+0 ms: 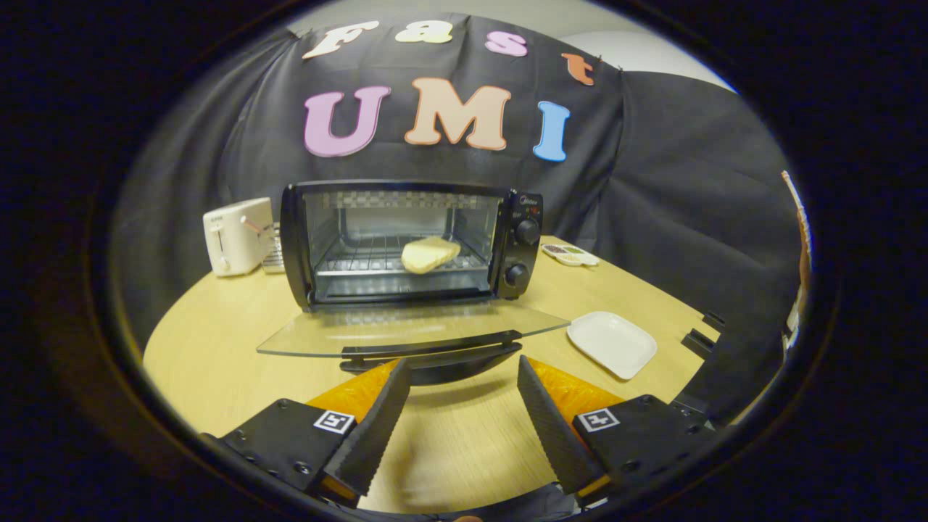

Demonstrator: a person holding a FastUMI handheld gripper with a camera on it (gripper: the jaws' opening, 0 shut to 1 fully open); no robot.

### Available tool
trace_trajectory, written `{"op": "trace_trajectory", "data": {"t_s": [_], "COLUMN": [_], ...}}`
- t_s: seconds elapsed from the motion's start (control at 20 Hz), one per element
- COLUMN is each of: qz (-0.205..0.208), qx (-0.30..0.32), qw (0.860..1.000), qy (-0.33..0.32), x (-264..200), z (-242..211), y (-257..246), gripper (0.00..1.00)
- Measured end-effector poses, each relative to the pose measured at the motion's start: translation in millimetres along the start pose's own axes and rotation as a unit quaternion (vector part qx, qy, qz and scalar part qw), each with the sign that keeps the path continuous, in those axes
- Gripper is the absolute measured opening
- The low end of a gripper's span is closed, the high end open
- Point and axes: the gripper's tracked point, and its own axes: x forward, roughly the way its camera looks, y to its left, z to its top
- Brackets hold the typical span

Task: Open the toaster oven, put the food inside, and close the toaster oven door.

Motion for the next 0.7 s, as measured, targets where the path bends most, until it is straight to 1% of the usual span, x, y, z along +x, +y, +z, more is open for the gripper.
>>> {"op": "trace_trajectory", "data": {"t_s": [0.15,0.4,0.55,0.7], "qz": [0.007,0.029,0.049,0.063], "qx": [0.029,0.068,0.094,0.101], "qw": [0.999,0.993,0.989,0.986], "qy": [-0.045,-0.089,-0.107,-0.117], "x": [2,21,39,57], "z": [34,81,104,122], "y": [2,14,28,41], "gripper": [0.96,0.95,0.95,0.95]}}
